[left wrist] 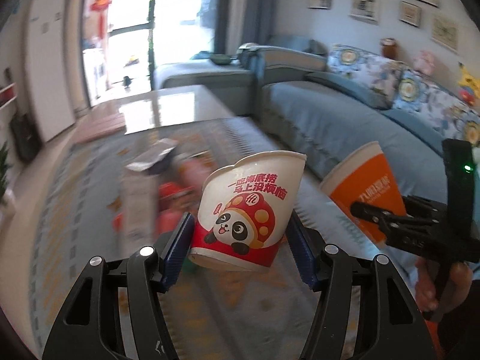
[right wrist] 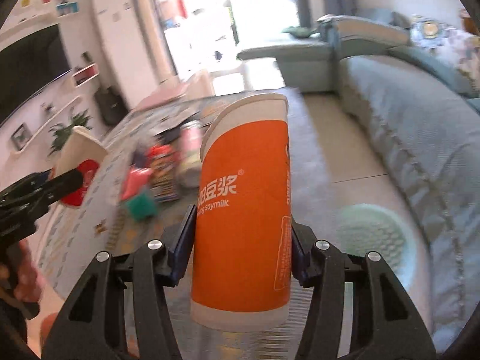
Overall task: Collect trash
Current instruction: 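Carry both cups over the green basket and open both tools, then grasp the orange snack bag with the right tool while the left tool grasps the milk carton, then carry the snack bag and carton over the basket and release both, then grasp the pink bottle with the right tool while the left tool grasps the pink bag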
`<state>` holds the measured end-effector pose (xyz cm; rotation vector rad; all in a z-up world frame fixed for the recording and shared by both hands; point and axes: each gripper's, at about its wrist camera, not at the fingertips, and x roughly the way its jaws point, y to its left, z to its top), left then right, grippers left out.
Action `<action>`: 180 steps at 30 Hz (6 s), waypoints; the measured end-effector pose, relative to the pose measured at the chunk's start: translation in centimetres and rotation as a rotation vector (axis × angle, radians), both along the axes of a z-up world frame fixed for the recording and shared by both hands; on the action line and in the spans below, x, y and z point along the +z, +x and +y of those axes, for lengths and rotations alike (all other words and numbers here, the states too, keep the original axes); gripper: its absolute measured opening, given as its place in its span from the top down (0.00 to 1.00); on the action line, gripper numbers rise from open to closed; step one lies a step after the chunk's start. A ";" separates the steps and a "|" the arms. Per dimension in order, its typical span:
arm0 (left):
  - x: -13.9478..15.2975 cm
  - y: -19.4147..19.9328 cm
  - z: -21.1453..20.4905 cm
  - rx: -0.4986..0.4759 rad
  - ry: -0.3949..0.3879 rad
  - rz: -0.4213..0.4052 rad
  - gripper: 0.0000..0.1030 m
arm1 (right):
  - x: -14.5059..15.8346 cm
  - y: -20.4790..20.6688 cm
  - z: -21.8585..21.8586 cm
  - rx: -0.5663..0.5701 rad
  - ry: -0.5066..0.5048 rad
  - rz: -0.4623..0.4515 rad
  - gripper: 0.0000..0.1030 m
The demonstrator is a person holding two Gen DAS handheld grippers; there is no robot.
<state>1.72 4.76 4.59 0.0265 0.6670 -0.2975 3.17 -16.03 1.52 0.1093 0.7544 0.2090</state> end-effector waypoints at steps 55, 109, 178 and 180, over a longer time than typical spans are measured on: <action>-2.4 7.6 9.2 0.249 -0.102 0.044 0.29 | 0.2 1.7 2.0 0.007 -0.006 -0.121 0.61; -0.8 7.6 4.0 0.133 -0.165 -0.056 0.41 | -4.0 7.7 3.5 -0.122 0.028 0.037 0.83; -2.7 6.2 5.3 0.230 -0.200 0.015 0.30 | -3.0 4.2 -6.2 -0.185 0.062 -0.008 0.52; -3.3 6.6 8.7 0.274 -0.211 0.039 0.30 | -3.1 4.8 -5.1 -0.169 0.075 0.002 0.52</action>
